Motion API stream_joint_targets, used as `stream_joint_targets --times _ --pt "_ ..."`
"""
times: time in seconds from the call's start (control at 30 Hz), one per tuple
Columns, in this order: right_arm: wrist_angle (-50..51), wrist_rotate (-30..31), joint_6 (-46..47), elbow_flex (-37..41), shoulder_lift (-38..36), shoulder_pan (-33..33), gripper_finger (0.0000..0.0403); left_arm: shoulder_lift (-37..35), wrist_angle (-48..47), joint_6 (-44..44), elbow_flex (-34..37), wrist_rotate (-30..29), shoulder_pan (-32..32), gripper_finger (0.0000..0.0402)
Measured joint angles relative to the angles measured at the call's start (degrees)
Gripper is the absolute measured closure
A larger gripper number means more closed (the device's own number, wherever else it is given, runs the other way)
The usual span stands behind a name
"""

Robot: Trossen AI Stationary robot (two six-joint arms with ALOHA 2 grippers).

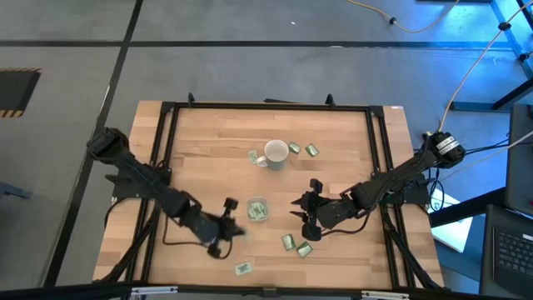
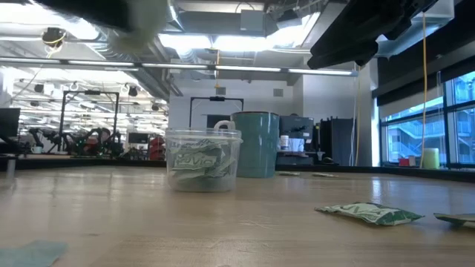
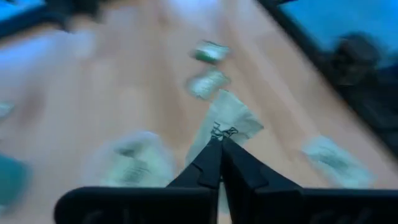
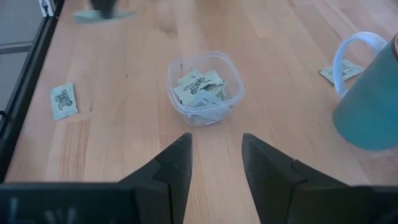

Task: Pick and place Stevia / Truvia into bins
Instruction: Put the white stevia packet into the transparent bin

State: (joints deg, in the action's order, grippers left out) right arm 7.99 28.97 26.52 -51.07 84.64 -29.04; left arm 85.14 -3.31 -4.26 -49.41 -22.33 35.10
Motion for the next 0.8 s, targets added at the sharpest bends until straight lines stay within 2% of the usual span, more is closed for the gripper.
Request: stream_joint_targets --times 0.07,0.17,0.4,0.57,0.8 --pt "0.02 0.00 0.00 0.00 0.00 -0.01 0.0260 0.01 2.31 2.42 0.09 0.05 -2.73 0.0398" --pt "0.04 0.00 -0.21 0.00 0.00 -0.01 0.0260 1.05 5.76 4.83 -0.04 3.36 -7.26 0.0398" --pt "0.39 0.00 -0.22 0.00 0.00 -0.02 0.0260 4.85 5.73 8.03 0.07 6.27 -14.92 0.0396" --pt "1.35 0.00 -0.15 -0.01 0.00 -0.04 0.0260 7.75 4.95 8.05 0.04 10.54 -17.61 0.0397" --pt "1.36 -0.01 -0.17 -0.02 0.00 -0.04 0.0260 11.40 4.28 8.07 0.04 11.04 -18.37 0.0395"
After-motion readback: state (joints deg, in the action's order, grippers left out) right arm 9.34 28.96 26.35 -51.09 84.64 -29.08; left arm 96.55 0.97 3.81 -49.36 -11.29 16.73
